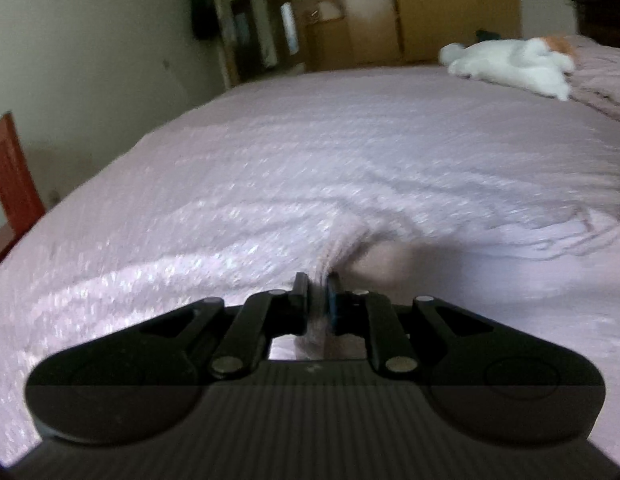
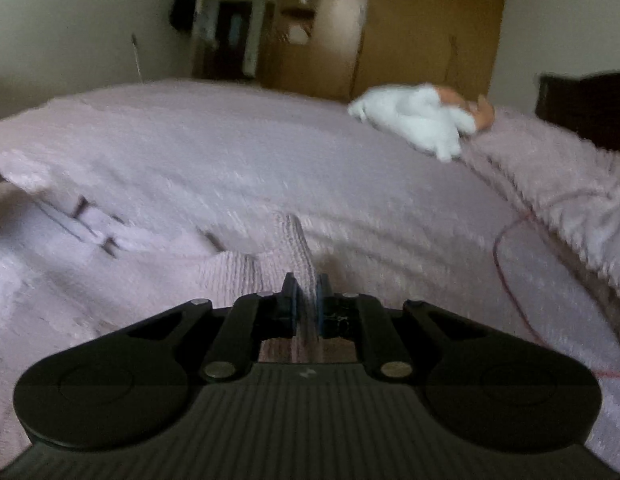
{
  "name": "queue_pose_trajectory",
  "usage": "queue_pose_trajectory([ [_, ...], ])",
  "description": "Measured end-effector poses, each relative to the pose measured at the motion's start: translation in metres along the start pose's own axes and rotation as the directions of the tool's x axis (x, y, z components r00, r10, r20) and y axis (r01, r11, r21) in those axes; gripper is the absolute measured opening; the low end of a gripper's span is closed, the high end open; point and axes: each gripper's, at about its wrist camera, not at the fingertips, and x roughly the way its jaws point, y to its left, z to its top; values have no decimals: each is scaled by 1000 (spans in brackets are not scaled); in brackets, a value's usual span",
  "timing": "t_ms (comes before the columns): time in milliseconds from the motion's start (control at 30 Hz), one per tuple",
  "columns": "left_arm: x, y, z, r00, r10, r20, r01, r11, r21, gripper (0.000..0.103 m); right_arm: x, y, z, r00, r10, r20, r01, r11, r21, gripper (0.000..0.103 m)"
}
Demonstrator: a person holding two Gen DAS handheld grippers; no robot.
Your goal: Fold small clothes
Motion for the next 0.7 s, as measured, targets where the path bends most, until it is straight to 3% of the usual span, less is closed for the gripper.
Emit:
queue_pose_trajectory([
  [133, 21, 15, -7, 998, 6, -66, -10, 998, -63, 14, 22, -4, -5, 995, -5, -99, 7, 1000, 24, 10],
  [233, 28, 18, -12, 997, 13, -75, -18, 997, -74, 24, 27, -12, -3, 994, -1, -113, 10, 997, 77, 15],
  [300, 28, 17, -14, 997, 25, -71, -30, 997, -65, 31, 29, -17, -3, 993, -19, -120, 33, 993, 116, 37],
  [367, 28, 17, -14, 997, 30, -73, -35, 997, -64, 32, 29, -24, -3, 992, -36, -121, 54, 987, 154, 48],
  [467, 25, 17, -11, 996, 28, -79, -33, 997, -63, 33, 20, -37, 3, 994, -47, -103, 69, 973, 221, 50],
  [567, 14, 16, -8, 997, 30, -70, -34, 998, -58, 47, 2, -47, 8, 999, -38, -38, 48, 955, 292, 63],
  [600, 9, 16, -7, 998, 25, -62, -29, 998, -57, 51, -5, -51, 10, 1000, -20, -12, 23, 947, 319, 70],
  [700, -4, 14, -5, 999, -4, -38, 2, 999, -51, 56, -12, -55, 13, 996, 86, 12, -85, 931, 355, 75],
])
